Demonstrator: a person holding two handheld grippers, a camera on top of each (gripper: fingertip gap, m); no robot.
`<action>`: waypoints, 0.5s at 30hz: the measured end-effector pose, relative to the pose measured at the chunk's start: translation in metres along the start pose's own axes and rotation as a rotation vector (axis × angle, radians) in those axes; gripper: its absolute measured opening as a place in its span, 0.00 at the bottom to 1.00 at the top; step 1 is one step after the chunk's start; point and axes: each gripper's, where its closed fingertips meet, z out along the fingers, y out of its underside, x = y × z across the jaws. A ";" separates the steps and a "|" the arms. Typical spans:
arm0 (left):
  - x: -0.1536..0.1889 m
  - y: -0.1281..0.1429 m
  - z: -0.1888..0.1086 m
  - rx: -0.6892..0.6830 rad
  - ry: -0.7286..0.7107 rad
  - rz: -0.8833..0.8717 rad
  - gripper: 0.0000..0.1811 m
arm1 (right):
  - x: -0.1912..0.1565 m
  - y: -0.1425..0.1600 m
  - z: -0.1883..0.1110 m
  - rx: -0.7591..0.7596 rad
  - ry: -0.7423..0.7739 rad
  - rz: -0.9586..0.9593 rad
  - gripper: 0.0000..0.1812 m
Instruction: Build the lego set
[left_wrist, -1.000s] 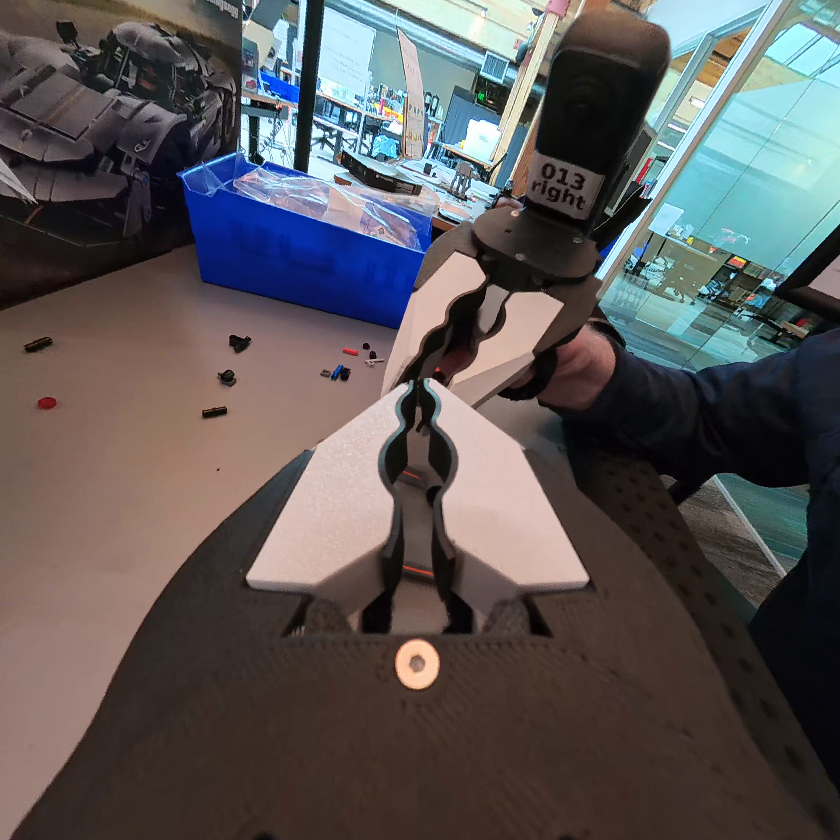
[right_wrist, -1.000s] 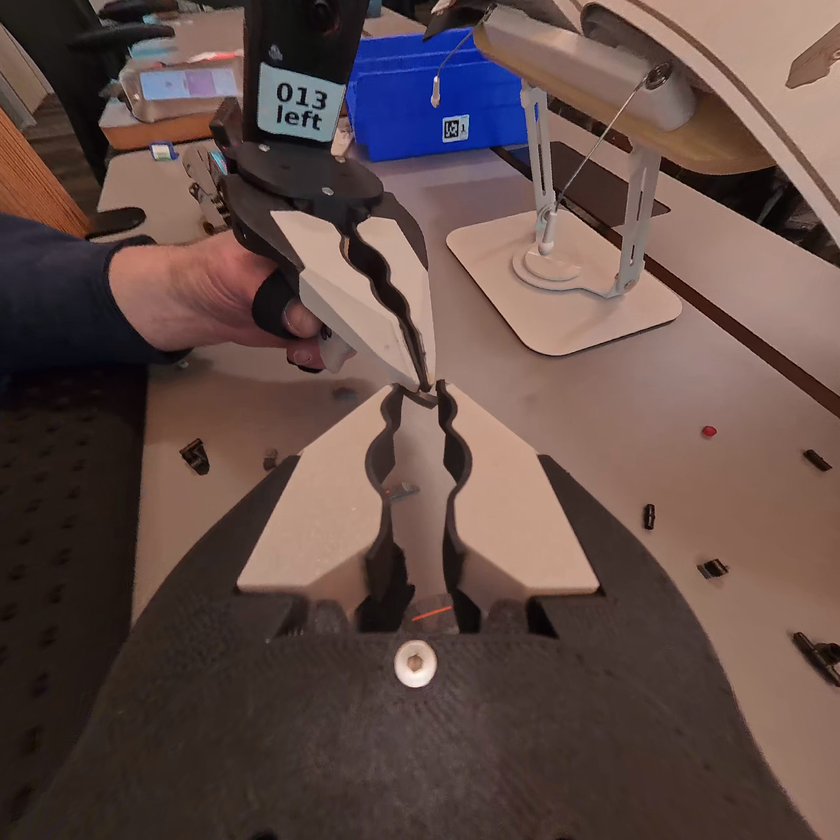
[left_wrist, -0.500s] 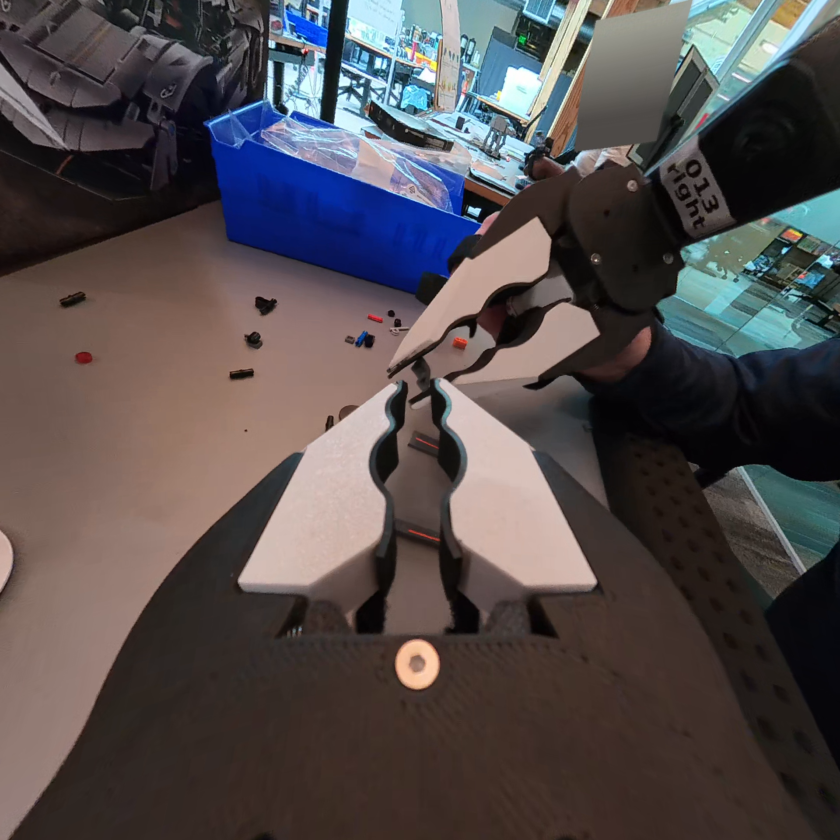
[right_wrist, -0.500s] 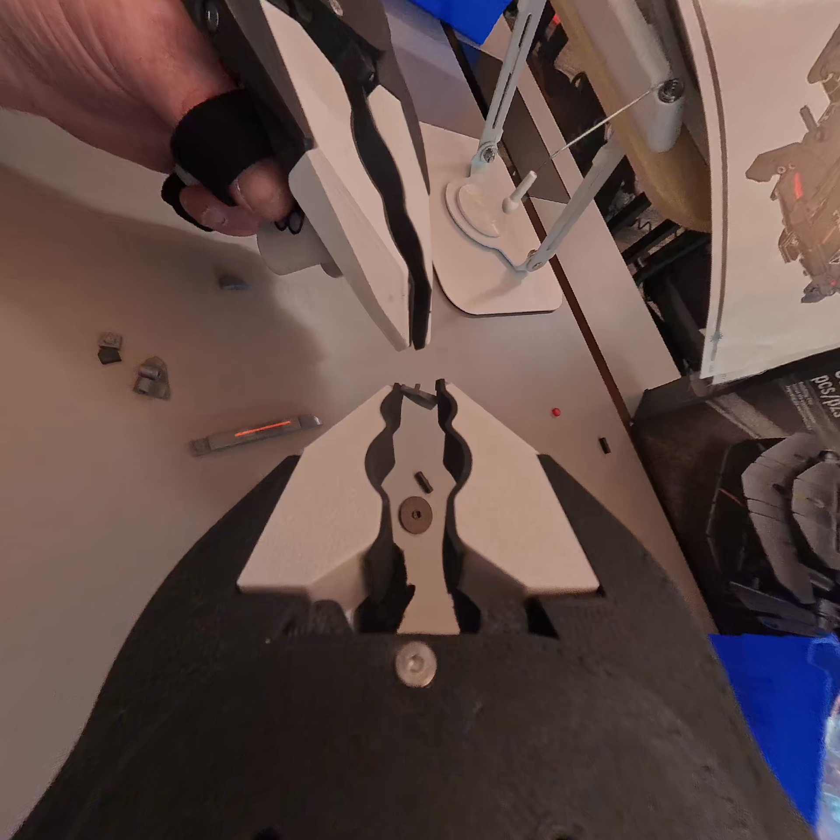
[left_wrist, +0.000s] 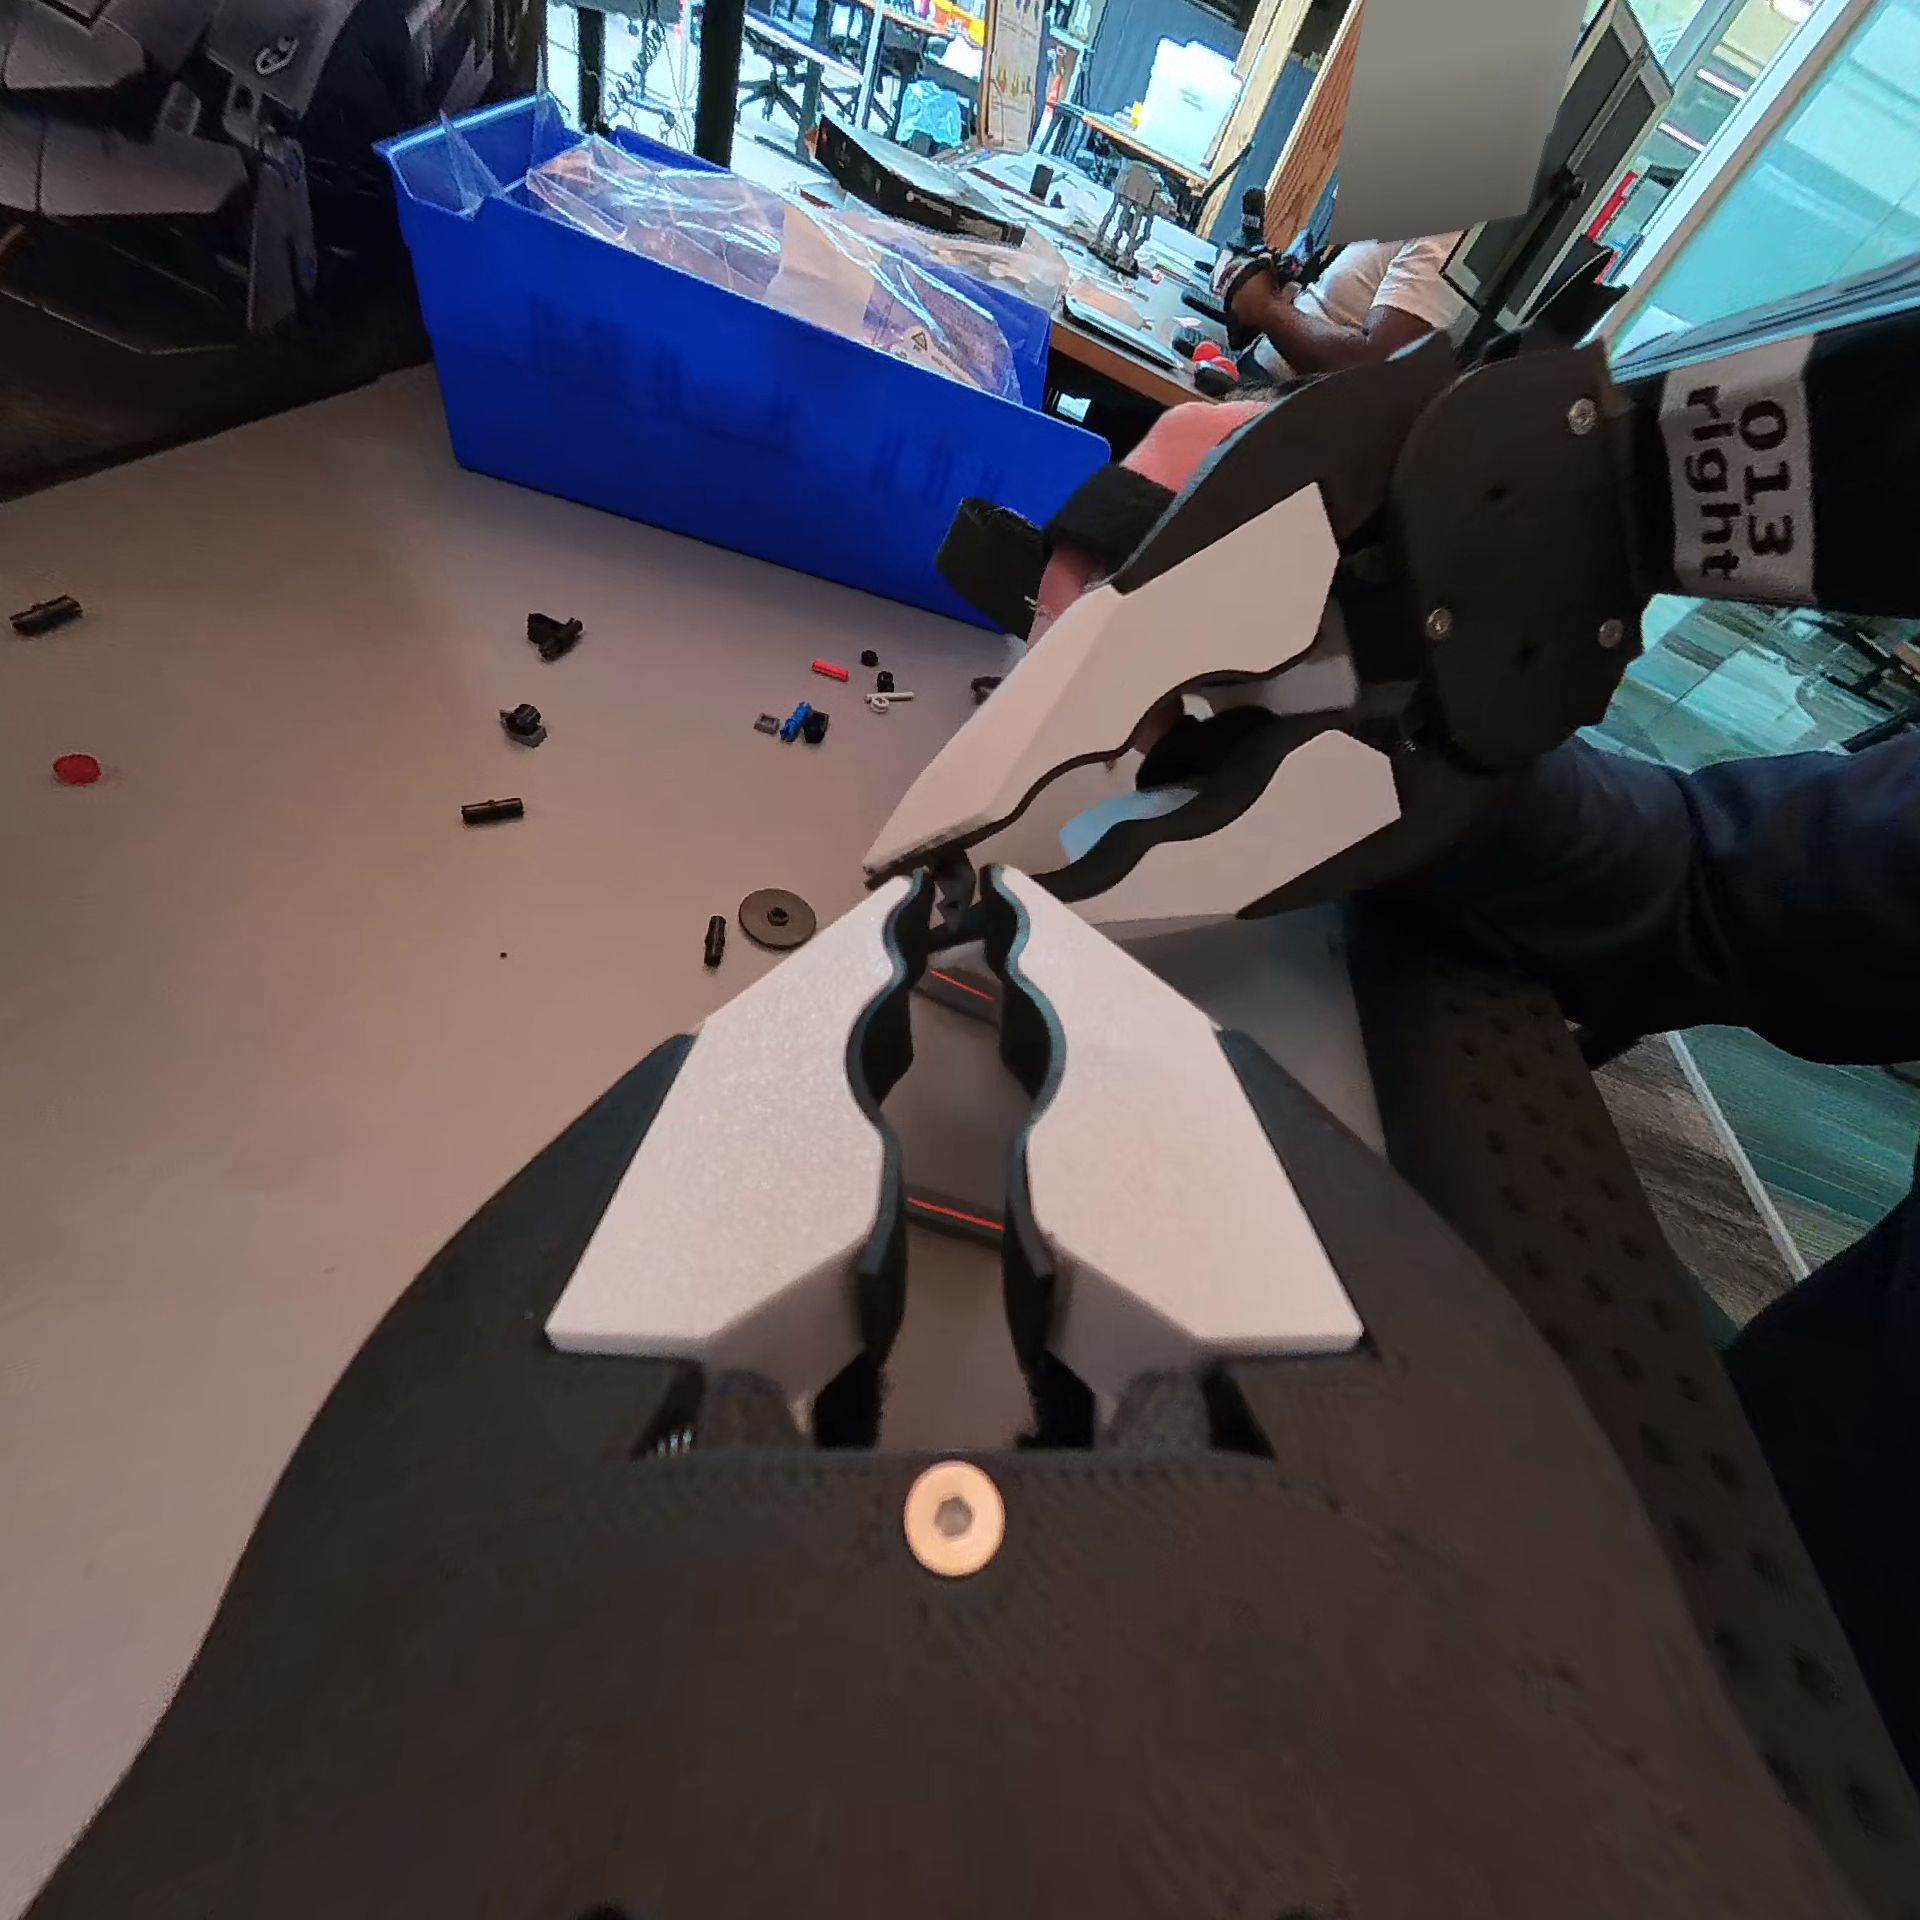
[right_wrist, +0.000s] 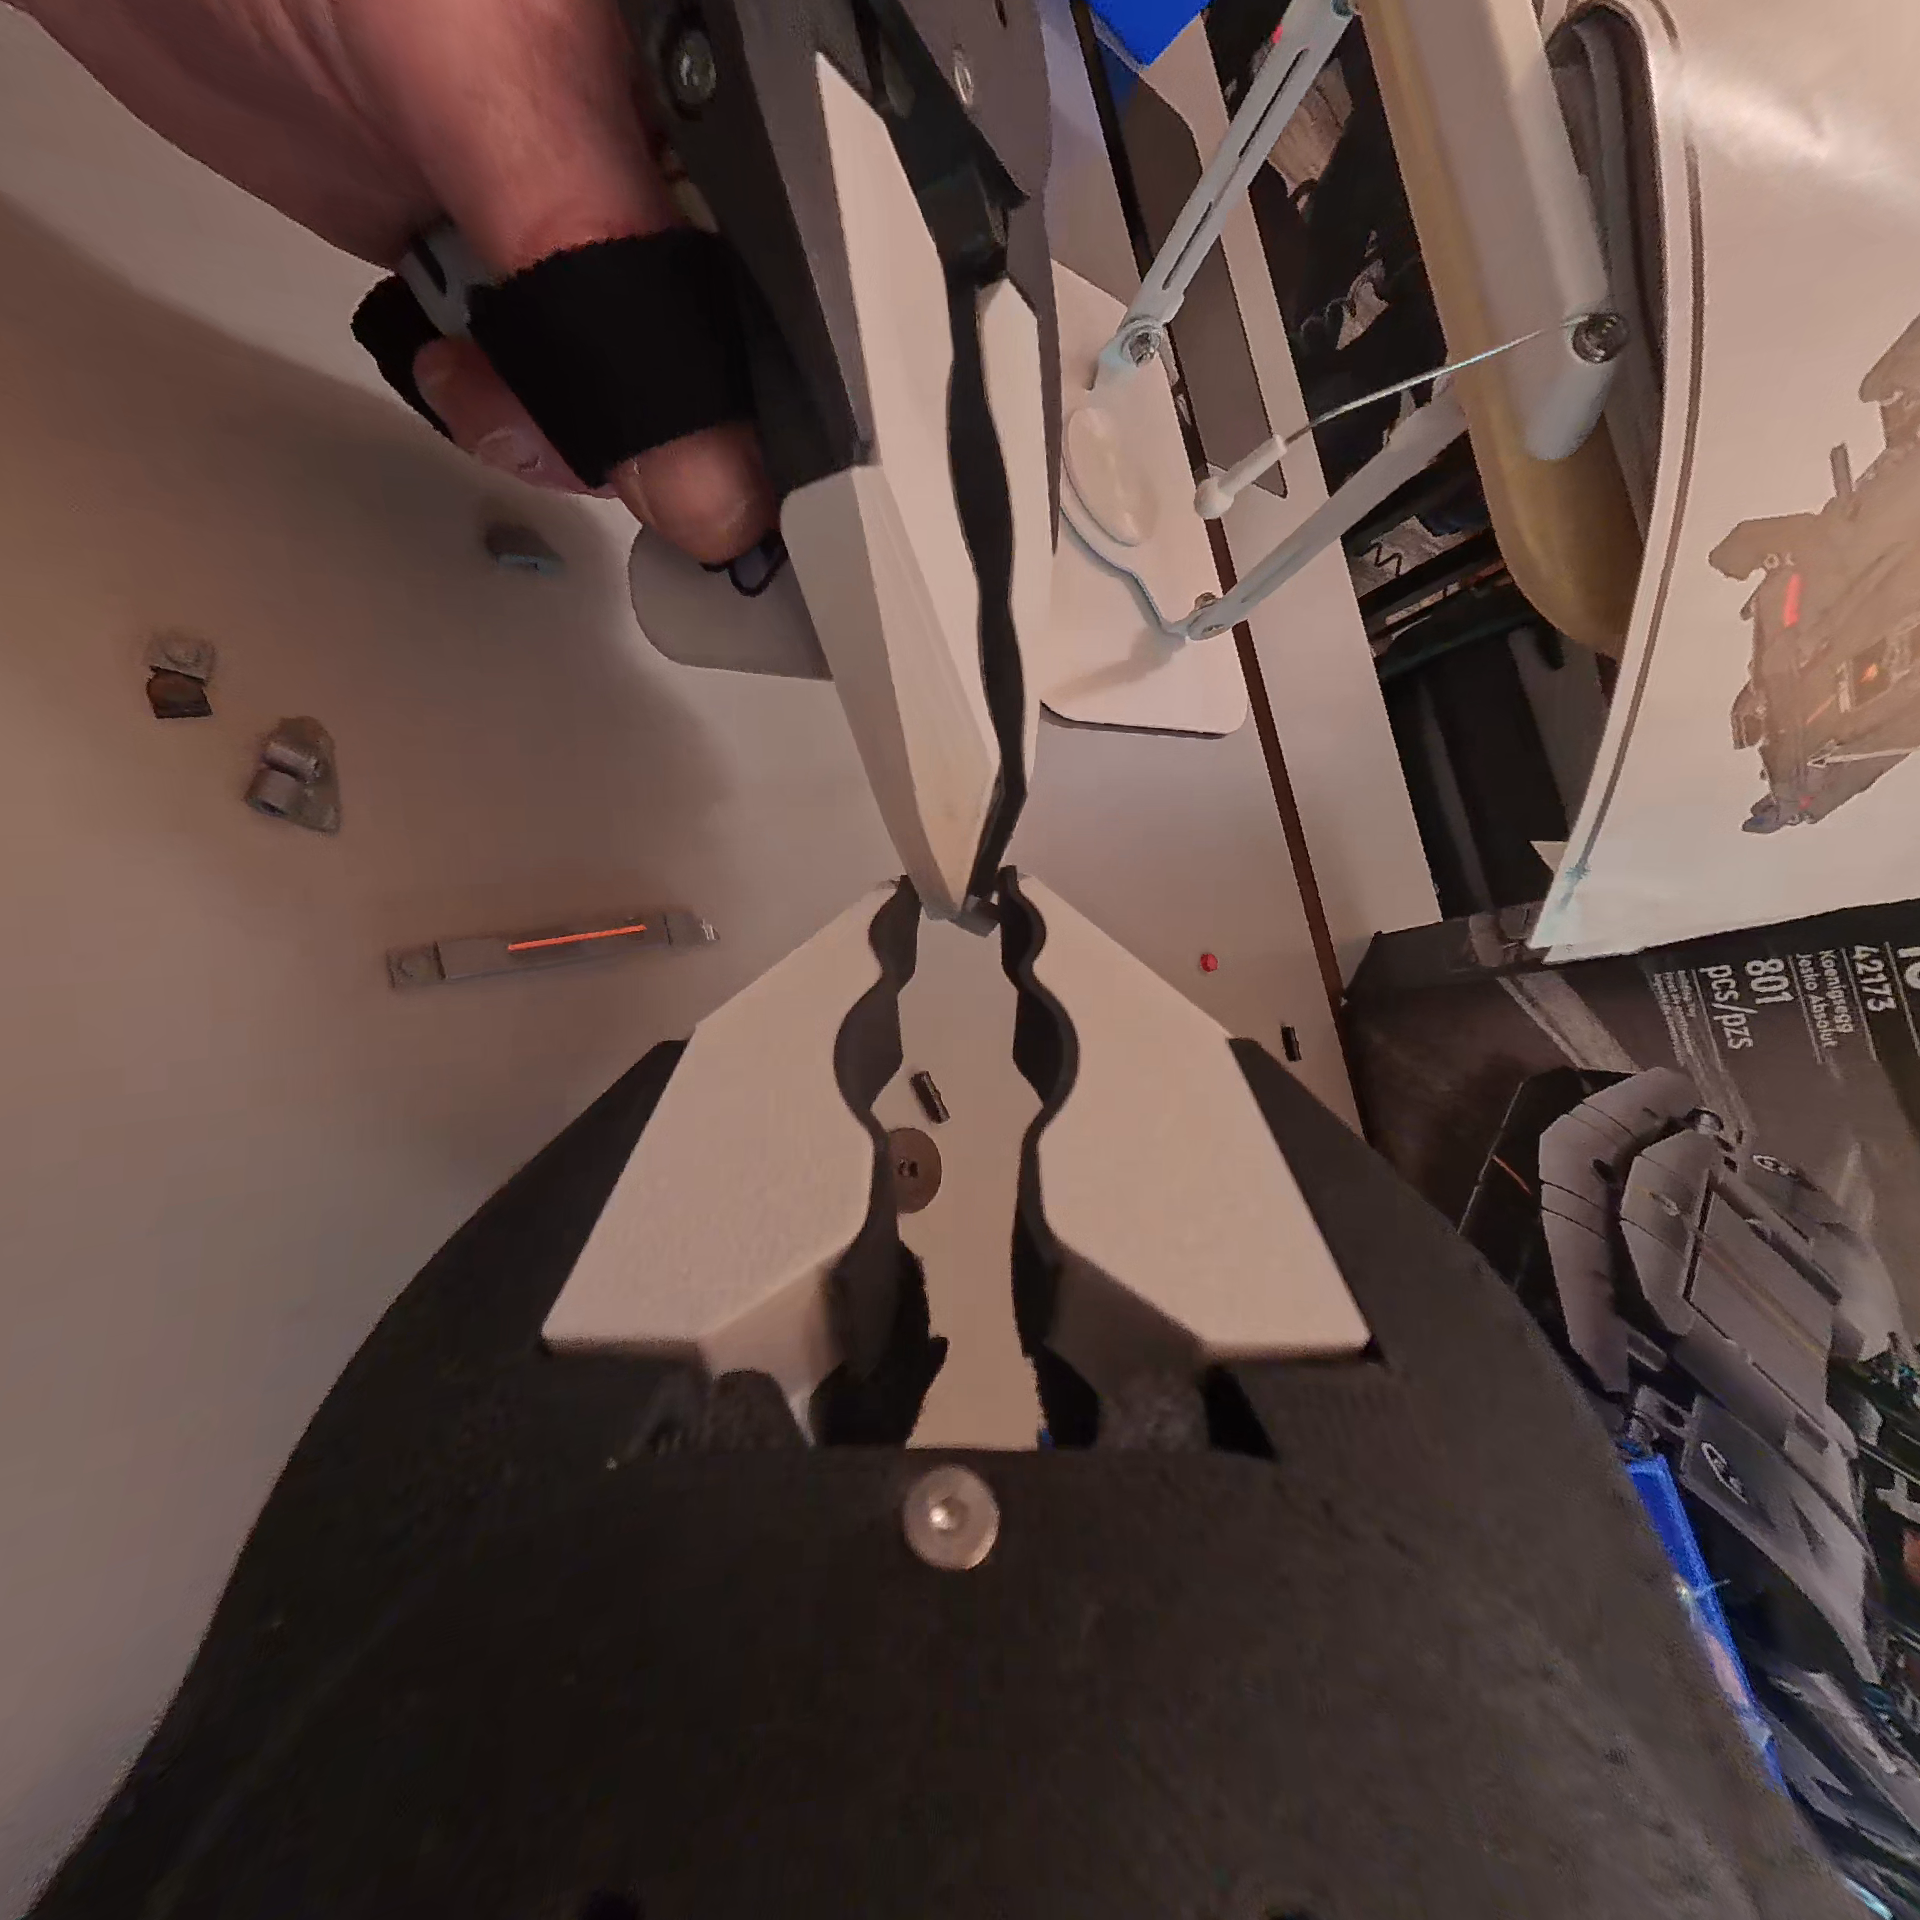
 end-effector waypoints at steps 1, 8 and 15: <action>0.000 0.001 0.001 -0.005 0.001 0.000 0.03 | -0.001 0.000 0.000 -0.001 -0.001 -0.005 0.08; 0.000 -0.002 -0.001 0.016 0.012 -0.021 0.02 | 0.001 -0.003 -0.001 0.033 -0.012 0.039 0.08; -0.001 -0.018 -0.013 0.143 0.085 -0.126 0.01 | 0.007 -0.003 -0.003 0.063 -0.018 0.113 0.11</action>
